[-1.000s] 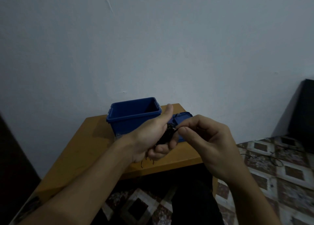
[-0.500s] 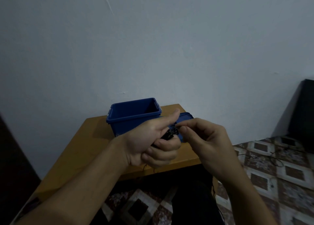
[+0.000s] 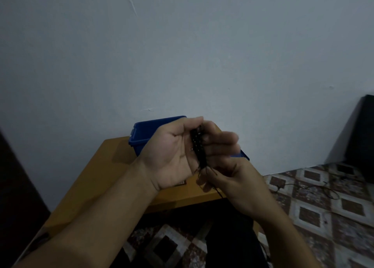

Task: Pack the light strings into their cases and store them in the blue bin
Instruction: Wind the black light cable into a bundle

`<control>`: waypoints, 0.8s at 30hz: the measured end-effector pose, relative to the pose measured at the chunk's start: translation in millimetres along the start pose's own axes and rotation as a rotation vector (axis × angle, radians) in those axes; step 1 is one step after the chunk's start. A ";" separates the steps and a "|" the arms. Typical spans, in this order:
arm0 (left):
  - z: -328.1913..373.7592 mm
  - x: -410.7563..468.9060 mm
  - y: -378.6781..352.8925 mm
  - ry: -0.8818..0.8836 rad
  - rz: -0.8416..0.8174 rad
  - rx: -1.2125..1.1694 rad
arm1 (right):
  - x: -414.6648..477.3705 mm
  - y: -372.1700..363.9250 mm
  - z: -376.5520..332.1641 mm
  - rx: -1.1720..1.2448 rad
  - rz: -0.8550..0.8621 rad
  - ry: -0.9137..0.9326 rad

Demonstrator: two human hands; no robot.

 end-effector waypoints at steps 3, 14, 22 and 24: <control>2.6 0.7 -3.0 -0.115 0.167 0.054 | -1.4 -0.4 -0.3 -0.041 -0.029 -0.044; 9.7 4.4 -3.1 -0.271 0.455 0.127 | -3.2 -1.3 -3.4 -0.141 -0.090 -0.016; 8.5 5.5 6.2 -0.263 0.511 0.153 | -2.5 3.7 -3.8 -0.076 -0.058 0.026; 8.4 5.2 6.9 -0.239 0.512 0.196 | -1.8 6.5 -5.8 -0.058 -0.028 0.033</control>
Point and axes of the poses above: each hand's wrist, its own x-axis towards the middle knuckle, its own y-axis out of the back of the hand, z = x × y, the point moved 3 cm from there along x, towards the middle knuckle, and after that the axes turned 10 degrees about z, right-handed, at the moved point
